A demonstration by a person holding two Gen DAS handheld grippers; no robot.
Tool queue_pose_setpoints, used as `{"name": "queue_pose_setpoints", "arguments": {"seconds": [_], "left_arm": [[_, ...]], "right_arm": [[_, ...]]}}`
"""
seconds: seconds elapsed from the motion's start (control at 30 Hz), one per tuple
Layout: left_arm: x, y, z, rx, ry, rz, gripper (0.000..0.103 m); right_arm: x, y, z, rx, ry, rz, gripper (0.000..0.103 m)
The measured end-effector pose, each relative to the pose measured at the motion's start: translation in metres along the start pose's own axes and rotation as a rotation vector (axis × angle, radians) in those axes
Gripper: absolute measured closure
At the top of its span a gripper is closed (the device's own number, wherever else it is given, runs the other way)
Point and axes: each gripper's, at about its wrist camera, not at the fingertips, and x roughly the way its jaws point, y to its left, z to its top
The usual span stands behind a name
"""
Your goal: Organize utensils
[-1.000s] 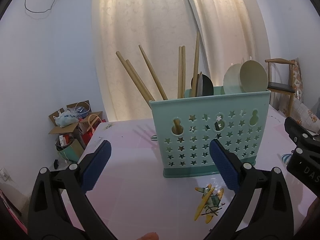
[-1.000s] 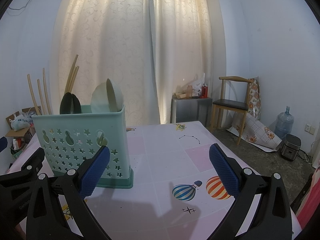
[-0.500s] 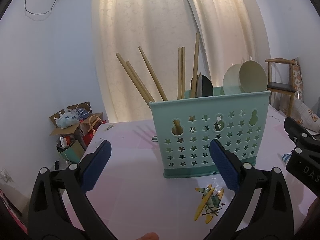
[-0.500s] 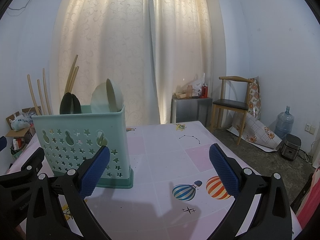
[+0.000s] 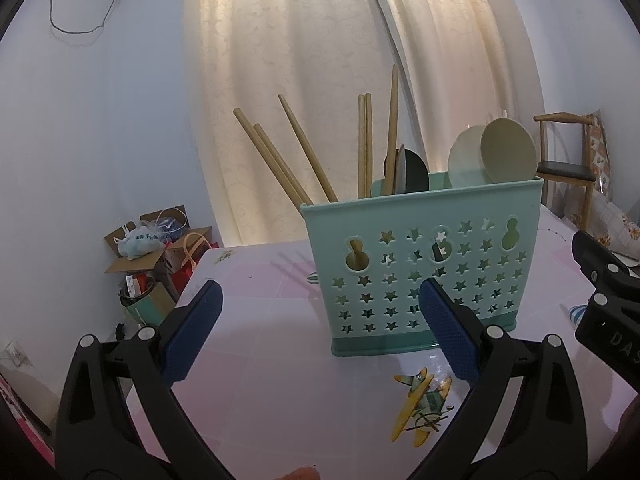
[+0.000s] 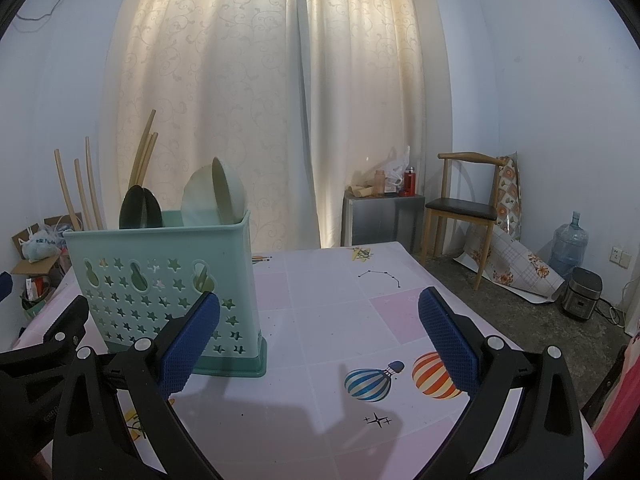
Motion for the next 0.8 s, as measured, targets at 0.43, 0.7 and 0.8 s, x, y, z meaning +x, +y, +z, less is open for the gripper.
{"name": "queue_pose_setpoints", "arguments": {"seconds": [0.43, 0.7, 0.8], "left_arm": [[-0.0005, 0.0001, 0.0019, -0.003, -0.005, 0.0, 0.008], [-0.0013, -0.0036, 0.0029, 0.004, -0.003, 0.002, 0.008], [-0.0008, -0.0034, 0.0033, 0.005, -0.001, 0.002, 0.008]], "right_arm": [[-0.0002, -0.0003, 0.0, 0.002, -0.001, 0.0, 0.006], [-0.0002, -0.0005, -0.0001, 0.0, 0.0, 0.0, 0.006], [-0.0004, -0.0006, -0.0001, 0.001, 0.0, 0.0, 0.006]]}}
